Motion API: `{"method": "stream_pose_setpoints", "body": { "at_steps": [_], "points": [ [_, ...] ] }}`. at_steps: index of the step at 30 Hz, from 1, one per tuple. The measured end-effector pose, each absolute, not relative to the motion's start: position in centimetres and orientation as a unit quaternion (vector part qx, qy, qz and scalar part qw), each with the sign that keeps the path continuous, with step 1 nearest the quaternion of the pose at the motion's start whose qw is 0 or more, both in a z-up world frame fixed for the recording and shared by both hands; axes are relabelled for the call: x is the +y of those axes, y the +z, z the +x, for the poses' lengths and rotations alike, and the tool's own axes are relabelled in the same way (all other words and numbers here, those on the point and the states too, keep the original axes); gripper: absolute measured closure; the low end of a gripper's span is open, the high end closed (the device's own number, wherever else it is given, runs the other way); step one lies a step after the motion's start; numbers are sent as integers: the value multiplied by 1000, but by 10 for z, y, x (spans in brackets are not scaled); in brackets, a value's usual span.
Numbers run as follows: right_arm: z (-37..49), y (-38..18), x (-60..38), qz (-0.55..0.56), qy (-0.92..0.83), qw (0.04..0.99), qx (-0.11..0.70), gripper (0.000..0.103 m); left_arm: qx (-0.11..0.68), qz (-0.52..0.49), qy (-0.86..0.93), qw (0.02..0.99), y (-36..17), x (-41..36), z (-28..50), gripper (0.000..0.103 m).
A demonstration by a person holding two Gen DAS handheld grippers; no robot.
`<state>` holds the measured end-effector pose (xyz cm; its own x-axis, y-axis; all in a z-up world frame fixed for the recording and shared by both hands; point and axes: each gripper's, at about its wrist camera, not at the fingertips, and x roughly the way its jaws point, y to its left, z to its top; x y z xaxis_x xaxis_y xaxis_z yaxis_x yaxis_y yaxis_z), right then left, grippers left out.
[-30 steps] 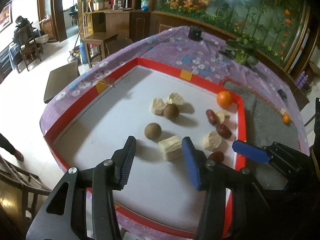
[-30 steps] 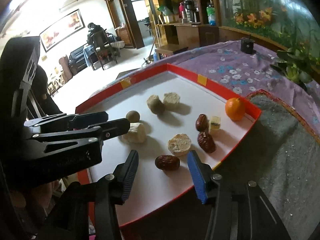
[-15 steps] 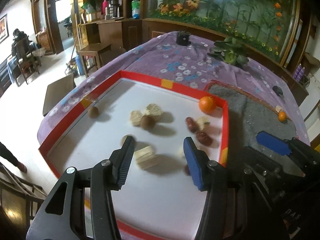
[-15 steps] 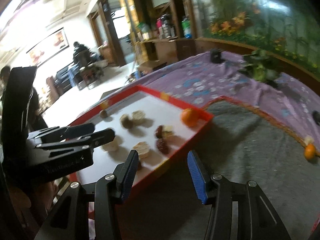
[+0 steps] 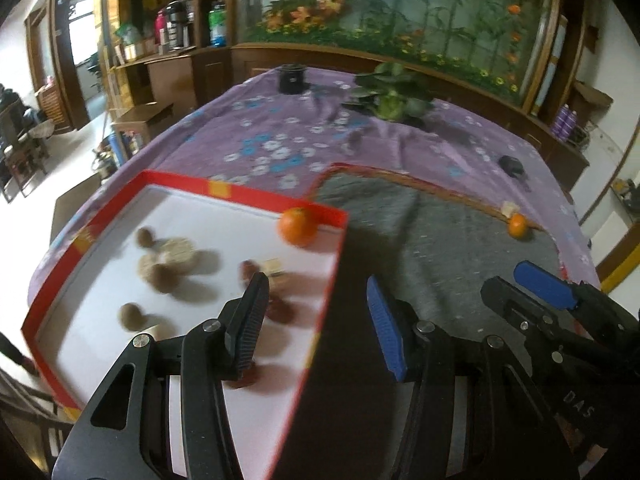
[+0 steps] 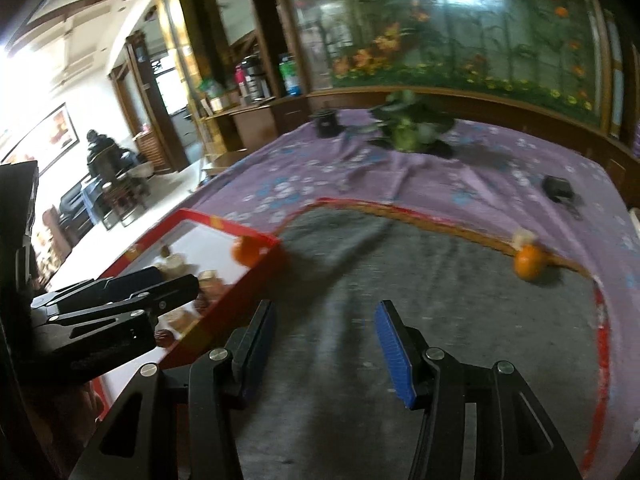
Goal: Organize fruits
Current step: 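Move both open grippers back over the felt mat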
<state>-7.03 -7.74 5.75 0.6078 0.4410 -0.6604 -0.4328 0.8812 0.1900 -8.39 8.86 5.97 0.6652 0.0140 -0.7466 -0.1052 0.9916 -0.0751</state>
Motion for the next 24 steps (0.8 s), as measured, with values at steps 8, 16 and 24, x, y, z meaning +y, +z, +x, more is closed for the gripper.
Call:
{"method": "stream_pose_setpoints", "body": {
  "at_steps": [8, 16, 24],
  "points": [
    [-62, 80, -133, 11, 185, 923, 338, 52, 399, -43, -12, 916, 71, 40, -54, 52],
    [-55, 114, -186, -21, 102, 956, 276, 36, 381, -39, -48, 923, 86, -10, -12, 52],
    [-19, 106, -240, 38, 68, 955, 285, 35, 386, -35, -61, 920, 65, -41, 29, 52]
  ]
}}
